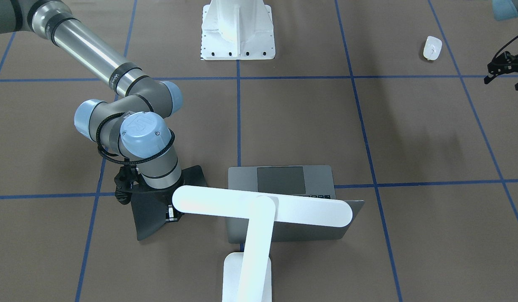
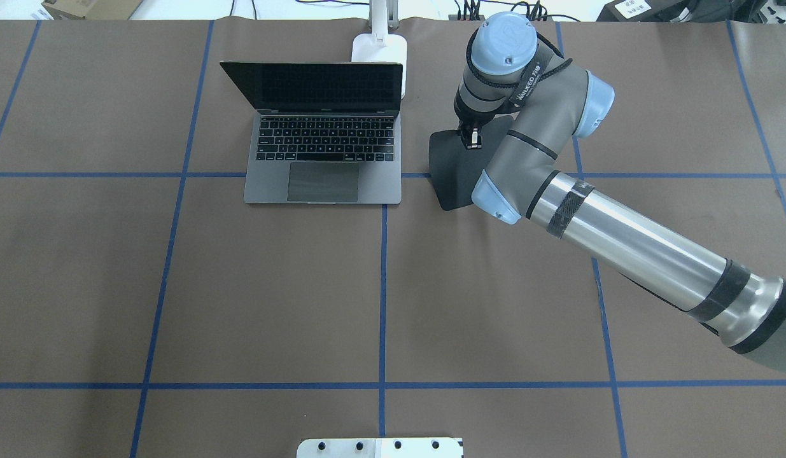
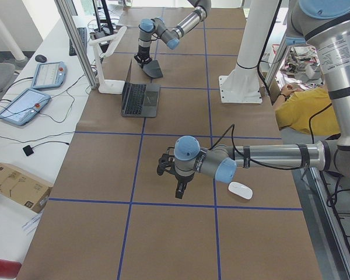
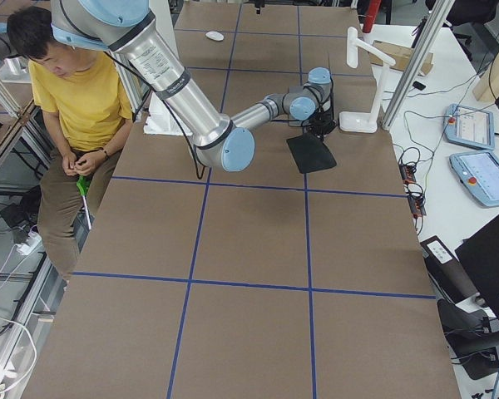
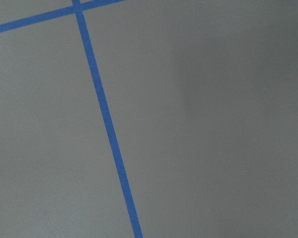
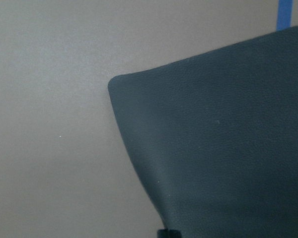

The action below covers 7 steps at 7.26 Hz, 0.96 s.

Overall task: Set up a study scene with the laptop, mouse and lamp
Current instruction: 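Lower the mouse pad with the right gripper beside the laptop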

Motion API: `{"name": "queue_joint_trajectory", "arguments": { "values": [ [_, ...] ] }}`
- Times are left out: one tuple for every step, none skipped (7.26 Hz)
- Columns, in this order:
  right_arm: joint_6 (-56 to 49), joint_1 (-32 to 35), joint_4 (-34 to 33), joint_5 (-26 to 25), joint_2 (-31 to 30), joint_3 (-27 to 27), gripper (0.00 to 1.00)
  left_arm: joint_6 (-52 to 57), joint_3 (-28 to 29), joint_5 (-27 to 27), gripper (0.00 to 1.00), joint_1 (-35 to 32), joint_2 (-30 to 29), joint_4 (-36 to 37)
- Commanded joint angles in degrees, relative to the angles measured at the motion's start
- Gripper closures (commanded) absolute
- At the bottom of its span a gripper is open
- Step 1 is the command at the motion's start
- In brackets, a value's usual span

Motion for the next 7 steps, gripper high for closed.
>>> {"name": "queue_joint_trajectory", "arguments": {
  "values": [
    [1.5, 0.0, 0.0, -1.4, 0.2, -0.9, 1.0, 0.0, 0.1, 0.0, 0.0, 0.0, 0.0, 0.0],
    [1.5, 0.1, 0.1, -1.7, 0.1, -1.0, 1.0, 0.0, 0.1, 0.0, 0.0, 0.0, 0.0, 0.0],
    [3.4, 0.0, 0.1, -2.6, -0.1, -1.1, 0.57, 0.0, 0.0, 0.0, 0.0, 0.0, 0.0, 0.0],
    [3.3, 0.0, 0.2, -3.5, -0.1, -0.9, 0.01, 0.0, 0.0, 0.0, 0.0, 0.0, 0.0, 0.1],
    [2.7, 0.1, 0.8, -3.6, -0.4, -0.1, 0.0, 0.0, 0.0, 0.0, 0.0, -0.1, 0.0, 0.0],
    [-1.2, 0.2, 0.7, -3.6, -0.8, 0.8, 0.0, 0.0, -0.1, 0.0, 0.0, -0.1, 0.0, 0.0],
    [-10.2, 0.3, 0.4, -3.5, -3.0, 4.2, 0.0, -0.1, -0.4, 0.1, 0.0, -0.4, 0.0, 0.0]
  ]
}}
